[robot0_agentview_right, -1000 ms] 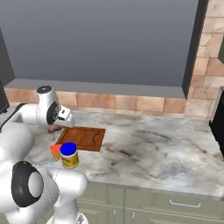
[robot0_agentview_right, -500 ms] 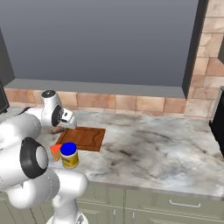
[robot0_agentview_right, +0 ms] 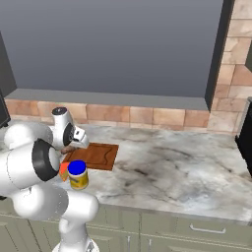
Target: Retrieve the reheated potato from the microwave, then place the potato, cheese, and condiment on the cutting board.
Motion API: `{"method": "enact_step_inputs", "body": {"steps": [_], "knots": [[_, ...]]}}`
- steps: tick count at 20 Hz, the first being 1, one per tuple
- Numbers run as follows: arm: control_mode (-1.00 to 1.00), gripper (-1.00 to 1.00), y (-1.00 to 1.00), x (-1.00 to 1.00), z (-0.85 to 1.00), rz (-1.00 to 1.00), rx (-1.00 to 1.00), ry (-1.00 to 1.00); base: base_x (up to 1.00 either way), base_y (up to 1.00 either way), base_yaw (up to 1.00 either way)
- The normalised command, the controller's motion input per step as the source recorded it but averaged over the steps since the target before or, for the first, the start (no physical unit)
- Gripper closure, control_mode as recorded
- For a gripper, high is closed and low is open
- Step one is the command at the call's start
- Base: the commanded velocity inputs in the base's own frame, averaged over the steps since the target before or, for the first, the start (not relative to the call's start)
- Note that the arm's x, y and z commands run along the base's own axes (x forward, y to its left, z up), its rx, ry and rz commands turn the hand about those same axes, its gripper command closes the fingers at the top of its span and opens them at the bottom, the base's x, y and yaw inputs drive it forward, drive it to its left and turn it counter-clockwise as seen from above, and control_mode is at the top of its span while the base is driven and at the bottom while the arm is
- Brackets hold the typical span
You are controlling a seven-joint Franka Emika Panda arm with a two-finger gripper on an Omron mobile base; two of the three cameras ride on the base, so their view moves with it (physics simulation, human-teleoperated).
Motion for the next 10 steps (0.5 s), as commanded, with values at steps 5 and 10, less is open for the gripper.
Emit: {"method": "enact_step_inputs", "body": {"steps": [5,10], "knots": [[-1.0,1.0,0.0,0.12,-0.3,0.0,0.0,0.0,0.0,0.0,0.0],[-1.0,1.0,0.0,0.11,-0.25,0.0,0.0,0.0,0.0,0.0,0.0]]}}
